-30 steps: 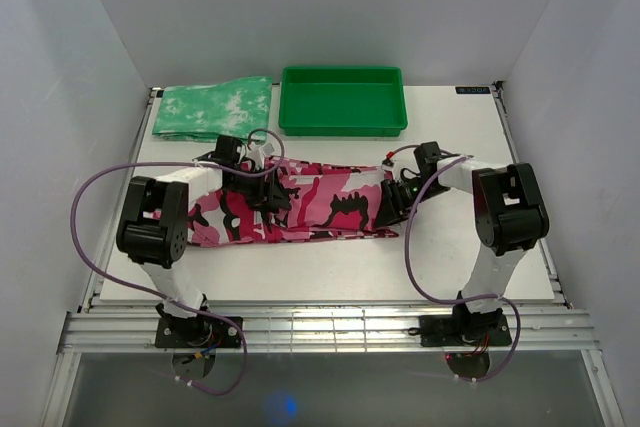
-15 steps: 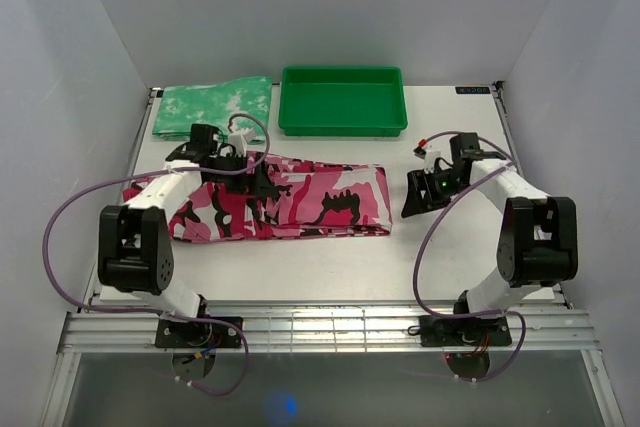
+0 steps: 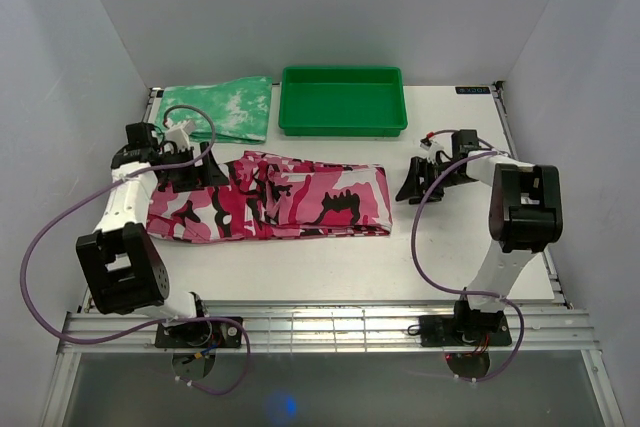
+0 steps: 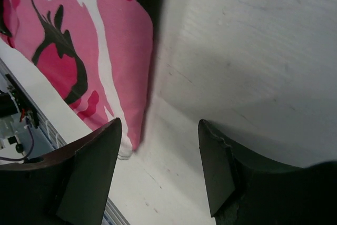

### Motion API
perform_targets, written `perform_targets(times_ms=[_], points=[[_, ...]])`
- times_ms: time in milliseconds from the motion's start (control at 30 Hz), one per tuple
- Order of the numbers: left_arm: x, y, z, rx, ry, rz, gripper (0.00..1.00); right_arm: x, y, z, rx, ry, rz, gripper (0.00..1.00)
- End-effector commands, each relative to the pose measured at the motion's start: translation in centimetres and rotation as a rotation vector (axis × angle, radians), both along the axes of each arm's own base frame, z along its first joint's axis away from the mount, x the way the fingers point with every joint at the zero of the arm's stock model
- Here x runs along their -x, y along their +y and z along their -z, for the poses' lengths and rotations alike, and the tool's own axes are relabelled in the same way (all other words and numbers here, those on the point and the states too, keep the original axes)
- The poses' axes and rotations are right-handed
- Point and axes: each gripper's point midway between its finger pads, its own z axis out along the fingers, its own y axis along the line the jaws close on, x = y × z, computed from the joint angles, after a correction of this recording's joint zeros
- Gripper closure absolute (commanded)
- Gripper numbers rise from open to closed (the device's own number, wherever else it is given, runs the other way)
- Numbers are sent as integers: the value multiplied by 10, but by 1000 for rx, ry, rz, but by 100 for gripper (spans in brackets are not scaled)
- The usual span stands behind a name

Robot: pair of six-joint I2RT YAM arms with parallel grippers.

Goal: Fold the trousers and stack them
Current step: Fold the trousers

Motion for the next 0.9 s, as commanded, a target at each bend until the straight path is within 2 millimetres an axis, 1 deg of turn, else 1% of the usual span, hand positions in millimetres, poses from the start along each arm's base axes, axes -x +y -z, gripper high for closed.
perform_targets(times_ms=[0,33,67,100,133,167,200,233,300,400,467,500,533,567,600,633,667,700,733,767,800,833,867], points=[[-3,25,-29,-56,-51,-41,2,-7,26,6,-89,4,12,34],[-1,30,-29,-57,-38,-57,2,-5,30,9,-101,15,13,34],[-1,44,-31,-61,-35,-95,2,-6,36,16,-109,13,5,34],[-1,51,-34,-64,-36,-112,2,-1,39,22,-111,29,6,34],[2,56,-32,-61,-19,-127,2,0,43,26,-119,47,15,36],[3,68,-31,-59,-7,-161,2,3,48,34,-120,68,11,37],[5,72,-31,-57,0,-167,2,3,50,37,-122,66,15,37],[5,75,-32,-57,0,-173,2,4,51,43,-120,89,27,40],[4,80,-36,-58,-12,-187,2,5,50,47,-114,87,33,42],[2,80,-38,-52,-21,-186,2,4,51,48,-111,80,35,46],[0,80,-35,-38,-11,-194,2,6,53,49,-119,87,34,54],[-2,82,-34,-41,-9,-197,2,7,53,48,-126,89,30,60],[-2,83,-33,-41,-4,-201,2,7,53,44,-130,89,24,79],[-3,84,-32,-45,-2,-205,2,7,50,41,-126,73,12,91],[-3,86,-30,-49,3,-208,2,6,49,36,-135,68,8,92],[-3,89,-29,-55,6,-214,2,5,46,23,-145,49,6,92],[-3,91,-29,-66,3,-210,2,0,36,16,-152,38,29,92],[-1,93,-25,-72,17,-210,2,0,30,8,-159,13,16,92],[0,96,-23,-84,28,-213,2,-2,25,-6,-159,-25,7,92],[3,100,-18,-110,39,-206,2,-2,4,-16,-158,-3,58,92],[6,102,-14,-115,53,-203,2,-1,-4,-23,-145,-56,24,92],[9,105,-9,-123,67,-206,2,-1,-14,-36,-135,-93,25,92],[15,107,-1,-135,90,-208,2,5,-32,-45,-129,-66,60,92]])
